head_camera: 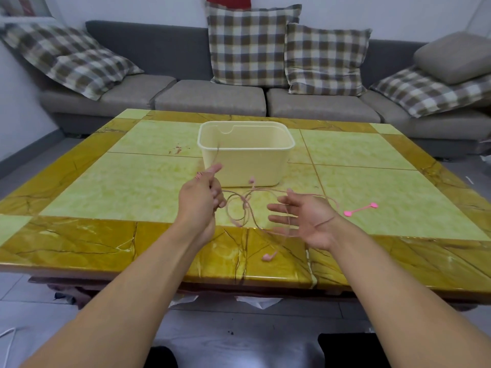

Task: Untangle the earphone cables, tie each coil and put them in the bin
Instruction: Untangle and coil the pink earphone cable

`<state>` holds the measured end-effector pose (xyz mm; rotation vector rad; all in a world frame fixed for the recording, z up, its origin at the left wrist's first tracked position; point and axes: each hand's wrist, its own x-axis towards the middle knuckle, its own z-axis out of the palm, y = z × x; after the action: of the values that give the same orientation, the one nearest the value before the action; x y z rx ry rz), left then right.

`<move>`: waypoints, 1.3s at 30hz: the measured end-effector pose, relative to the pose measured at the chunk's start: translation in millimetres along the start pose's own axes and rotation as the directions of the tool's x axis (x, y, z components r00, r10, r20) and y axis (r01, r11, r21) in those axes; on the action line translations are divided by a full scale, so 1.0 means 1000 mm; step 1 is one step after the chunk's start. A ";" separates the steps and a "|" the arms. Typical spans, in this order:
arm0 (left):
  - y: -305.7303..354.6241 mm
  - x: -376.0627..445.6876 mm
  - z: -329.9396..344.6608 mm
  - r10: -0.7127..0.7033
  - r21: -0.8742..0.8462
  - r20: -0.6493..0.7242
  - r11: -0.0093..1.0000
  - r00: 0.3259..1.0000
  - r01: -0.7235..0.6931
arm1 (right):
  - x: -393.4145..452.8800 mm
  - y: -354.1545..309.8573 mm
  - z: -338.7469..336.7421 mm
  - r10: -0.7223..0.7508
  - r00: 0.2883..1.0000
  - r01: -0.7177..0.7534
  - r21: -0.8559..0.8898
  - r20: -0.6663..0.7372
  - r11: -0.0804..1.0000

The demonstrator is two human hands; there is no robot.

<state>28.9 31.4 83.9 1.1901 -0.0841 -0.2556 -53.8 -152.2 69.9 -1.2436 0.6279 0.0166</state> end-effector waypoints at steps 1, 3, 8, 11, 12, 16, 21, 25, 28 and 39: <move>0.000 0.001 -0.001 0.002 -0.011 -0.017 1.000 1.000 -0.003 | 0.003 0.000 -0.005 -0.031 0.998 0.028 -0.056 -0.062 0.998; 0.001 0.002 -0.004 0.000 -0.034 -0.022 0.999 1.000 -0.001 | 0.004 -0.002 -0.013 -0.103 0.985 0.087 -0.121 -0.135 0.989; 0.000 0.004 -0.004 -0.009 -0.051 0.022 0.999 1.000 0.010 | 0.004 -0.008 -0.021 -0.392 0.841 0.300 -0.281 -0.373 0.912; 0.003 0.000 0.002 -0.056 -0.110 0.067 0.992 0.996 0.063 | -0.008 -0.005 0.000 -0.566 0.818 0.470 -0.446 -0.104 0.762; 0.004 -0.001 0.005 -0.077 -0.133 0.092 0.987 0.993 0.089 | -0.012 -0.002 0.008 -0.547 0.836 0.499 -0.478 0.045 0.723; 0.010 -0.002 0.005 -0.156 -0.240 0.191 0.950 0.969 0.201 | -0.019 0.016 0.036 -0.429 0.853 0.522 -0.505 0.297 0.687; 0.011 0.002 -0.002 -0.160 -0.301 0.143 0.933 0.977 0.197 | -0.020 0.019 0.030 -0.337 0.868 0.485 -0.476 0.364 0.733; 0.011 0.013 -0.016 -0.186 -0.345 0.002 0.922 0.982 0.176 | -0.029 0.012 0.023 -0.431 0.866 0.500 -0.395 0.254 0.771; 0.007 0.018 -0.025 -0.217 -0.292 -0.131 0.941 0.967 0.171 | -0.032 0.006 0.017 -0.513 0.858 0.506 -0.203 0.020 0.838; 0.010 0.012 -0.045 -0.208 -0.291 -0.247 0.948 0.946 0.132 | -0.041 -0.010 -0.019 -0.330 0.901 0.380 0.148 -0.282 0.913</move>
<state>50.7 73.3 75.8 0.9495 0.2928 -0.2436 -92.5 -159.4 93.4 -1.1563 0.5936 -0.5088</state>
